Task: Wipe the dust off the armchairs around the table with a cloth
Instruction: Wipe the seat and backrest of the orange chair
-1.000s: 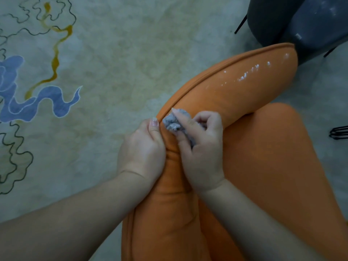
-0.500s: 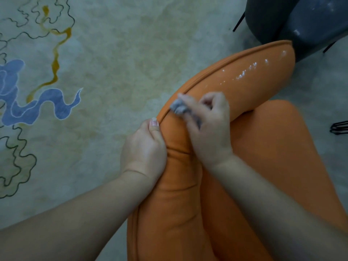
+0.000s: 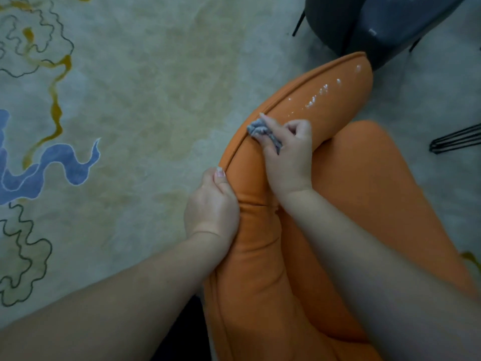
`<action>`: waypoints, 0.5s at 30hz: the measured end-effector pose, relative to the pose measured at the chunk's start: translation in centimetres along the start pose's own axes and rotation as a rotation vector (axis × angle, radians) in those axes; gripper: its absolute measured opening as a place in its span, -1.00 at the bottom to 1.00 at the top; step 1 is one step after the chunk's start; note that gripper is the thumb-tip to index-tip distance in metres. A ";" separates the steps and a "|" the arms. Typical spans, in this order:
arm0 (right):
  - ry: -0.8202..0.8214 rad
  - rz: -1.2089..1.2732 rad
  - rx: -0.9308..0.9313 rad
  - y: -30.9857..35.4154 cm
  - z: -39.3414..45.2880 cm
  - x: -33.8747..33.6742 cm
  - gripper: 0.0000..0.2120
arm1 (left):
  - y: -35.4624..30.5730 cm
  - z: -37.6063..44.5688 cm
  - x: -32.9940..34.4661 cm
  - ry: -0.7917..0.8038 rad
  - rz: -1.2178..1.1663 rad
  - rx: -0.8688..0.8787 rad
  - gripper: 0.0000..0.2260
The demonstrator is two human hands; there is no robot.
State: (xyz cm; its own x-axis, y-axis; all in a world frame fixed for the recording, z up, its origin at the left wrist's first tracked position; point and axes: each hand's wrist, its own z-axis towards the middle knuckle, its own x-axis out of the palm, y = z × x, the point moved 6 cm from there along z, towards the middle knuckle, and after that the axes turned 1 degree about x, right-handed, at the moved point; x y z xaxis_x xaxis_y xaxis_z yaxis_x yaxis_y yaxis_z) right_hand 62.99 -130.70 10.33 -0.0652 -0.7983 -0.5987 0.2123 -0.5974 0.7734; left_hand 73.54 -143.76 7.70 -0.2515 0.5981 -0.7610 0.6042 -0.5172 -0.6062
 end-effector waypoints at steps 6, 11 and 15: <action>-0.118 0.057 0.209 0.3 -6.6 -0.5 -0.61 | -0.6 -0.3 0.4 0.122 -0.094 0.175 -0.57; -0.132 0.057 0.366 0.3 -8.0 -0.6 -0.64 | -1.0 0.4 0.9 0.312 -0.084 0.276 -0.54; -0.154 0.068 0.429 0.5 -7.7 -0.5 -0.67 | -1.3 1.1 0.8 0.472 -0.140 0.379 -0.52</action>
State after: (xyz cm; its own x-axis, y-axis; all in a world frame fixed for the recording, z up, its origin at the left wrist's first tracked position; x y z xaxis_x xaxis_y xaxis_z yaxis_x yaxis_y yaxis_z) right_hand 70.61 -130.00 9.42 -0.2166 -0.8197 -0.5303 -0.1995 -0.4946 0.8459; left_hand 71.75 -143.26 7.60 0.1043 0.8375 -0.5364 0.2577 -0.5437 -0.7987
